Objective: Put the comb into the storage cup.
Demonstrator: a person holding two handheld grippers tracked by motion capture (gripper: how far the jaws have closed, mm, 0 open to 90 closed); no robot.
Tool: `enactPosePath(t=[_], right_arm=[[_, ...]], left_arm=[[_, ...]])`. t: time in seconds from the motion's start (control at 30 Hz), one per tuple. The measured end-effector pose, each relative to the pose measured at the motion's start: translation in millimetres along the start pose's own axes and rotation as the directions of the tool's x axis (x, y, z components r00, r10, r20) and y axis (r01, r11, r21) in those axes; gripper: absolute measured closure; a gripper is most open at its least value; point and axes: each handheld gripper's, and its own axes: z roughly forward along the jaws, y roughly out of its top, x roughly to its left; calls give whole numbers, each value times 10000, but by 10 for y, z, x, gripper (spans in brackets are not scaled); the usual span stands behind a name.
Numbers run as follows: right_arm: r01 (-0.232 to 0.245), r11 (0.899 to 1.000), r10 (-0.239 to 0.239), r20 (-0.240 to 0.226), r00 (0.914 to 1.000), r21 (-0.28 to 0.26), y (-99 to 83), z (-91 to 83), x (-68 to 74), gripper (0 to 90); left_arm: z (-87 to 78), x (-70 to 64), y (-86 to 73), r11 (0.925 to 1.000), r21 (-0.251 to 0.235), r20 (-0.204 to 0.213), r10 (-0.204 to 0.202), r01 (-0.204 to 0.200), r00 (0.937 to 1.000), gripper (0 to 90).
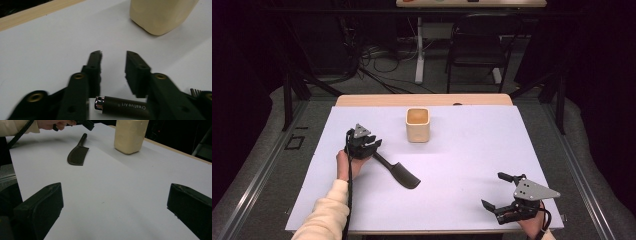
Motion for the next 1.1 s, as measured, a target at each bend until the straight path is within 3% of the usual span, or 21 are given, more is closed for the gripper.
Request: enactPosePath(t=[0.07, 0.13, 0.57, 1.1], right_arm=[[30, 10000, -30, -14, 10000, -3, -1, 0, -1, 1], [2, 10000, -2, -17, 10000, -8, -1, 0, -1, 1], [4, 10000, -4, -27, 10000, 34, -2, 3, -4, 1], [-40, 10000, 40, -36, 10000, 33, -2, -1, -1, 2]], left_arm=[[11, -4, -4, 9999, 117, -33, -56, 57, 10000, 841], [42, 8, -11, 9993, 369, -111, 35, -31, 9999, 897], [131, 40, -51, 9946, 1026, -375, 188, -149, 9991, 898], [162, 29, -96, 9879, 1514, -306, 401, -350, 9987, 896]])
